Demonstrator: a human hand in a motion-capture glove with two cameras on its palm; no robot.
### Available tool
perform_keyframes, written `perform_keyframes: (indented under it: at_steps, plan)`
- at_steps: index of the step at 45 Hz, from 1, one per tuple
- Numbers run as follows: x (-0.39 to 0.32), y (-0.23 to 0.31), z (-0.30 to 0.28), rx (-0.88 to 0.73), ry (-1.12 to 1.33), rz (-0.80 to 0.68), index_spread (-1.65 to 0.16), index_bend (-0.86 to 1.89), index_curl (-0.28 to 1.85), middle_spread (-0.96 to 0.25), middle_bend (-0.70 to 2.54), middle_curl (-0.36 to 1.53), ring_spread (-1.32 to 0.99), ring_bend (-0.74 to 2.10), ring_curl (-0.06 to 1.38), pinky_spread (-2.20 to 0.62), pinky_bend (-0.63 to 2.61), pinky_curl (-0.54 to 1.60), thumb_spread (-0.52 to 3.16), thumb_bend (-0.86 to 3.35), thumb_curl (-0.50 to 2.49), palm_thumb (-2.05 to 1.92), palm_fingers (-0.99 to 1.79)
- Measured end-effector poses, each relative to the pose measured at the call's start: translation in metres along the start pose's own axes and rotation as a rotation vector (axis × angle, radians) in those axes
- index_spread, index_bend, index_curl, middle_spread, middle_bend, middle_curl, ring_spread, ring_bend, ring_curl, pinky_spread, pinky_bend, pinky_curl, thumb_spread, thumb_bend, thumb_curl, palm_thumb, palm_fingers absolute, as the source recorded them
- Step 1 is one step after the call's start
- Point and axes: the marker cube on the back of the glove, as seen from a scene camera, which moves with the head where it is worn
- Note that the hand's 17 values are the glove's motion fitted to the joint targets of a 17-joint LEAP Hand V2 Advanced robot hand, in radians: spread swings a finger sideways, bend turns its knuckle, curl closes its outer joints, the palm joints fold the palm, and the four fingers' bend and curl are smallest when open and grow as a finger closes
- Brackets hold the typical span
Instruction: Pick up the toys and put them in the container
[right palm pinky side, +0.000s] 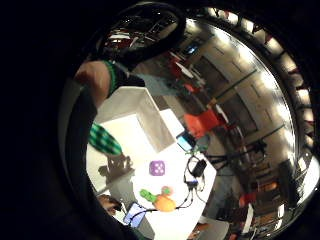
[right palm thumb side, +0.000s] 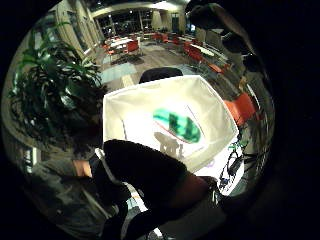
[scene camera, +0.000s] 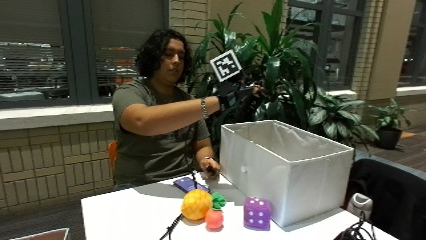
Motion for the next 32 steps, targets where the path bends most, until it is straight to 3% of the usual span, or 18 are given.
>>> perform_keyframes:
  at_steps: [5, 13, 20, 26, 32]
  plan:
    - [0.034, 0.057, 0.013, -0.029, -0.107, 0.059, -0.37, 0.20, 0.22, -0.30, 0.49, 0.50, -0.36, 0.98, 0.35, -0.23, 0.93, 0.36, 1.00, -0.13, 0.05, -0.19, 0.31]
    - [0.103, 0.174, 0.097, -0.186, 0.047, 0.244, -0.39, 0.31, 0.28, -0.33, 0.55, 0.52, -0.37, 0.99, 0.34, -0.25, 0.88, 0.33, 1.02, -0.07, 0.08, -0.11, 0.61]
    - [0.089, 0.256, 0.149, -0.284, -0.035, 0.247, -0.39, 0.36, 0.32, -0.37, 0.64, 0.56, -0.39, 0.98, 0.34, -0.30, 0.82, 0.32, 1.12, -0.04, 0.10, -0.05, 0.77]
    - [0.093, 0.296, 0.197, -0.348, -0.090, 0.294, -0.39, 0.37, 0.36, -0.38, 0.61, 0.57, -0.41, 0.97, 0.36, -0.32, 0.80, 0.33, 1.18, -0.03, 0.13, -0.03, 0.71]
    - [0.091, 0.306, 0.224, -0.292, -0.164, 0.336, -0.39, 0.29, 0.36, -0.38, 0.50, 0.55, -0.41, 0.95, 0.37, -0.30, 0.86, 0.36, 1.14, -0.04, 0.16, -0.04, 0.49]
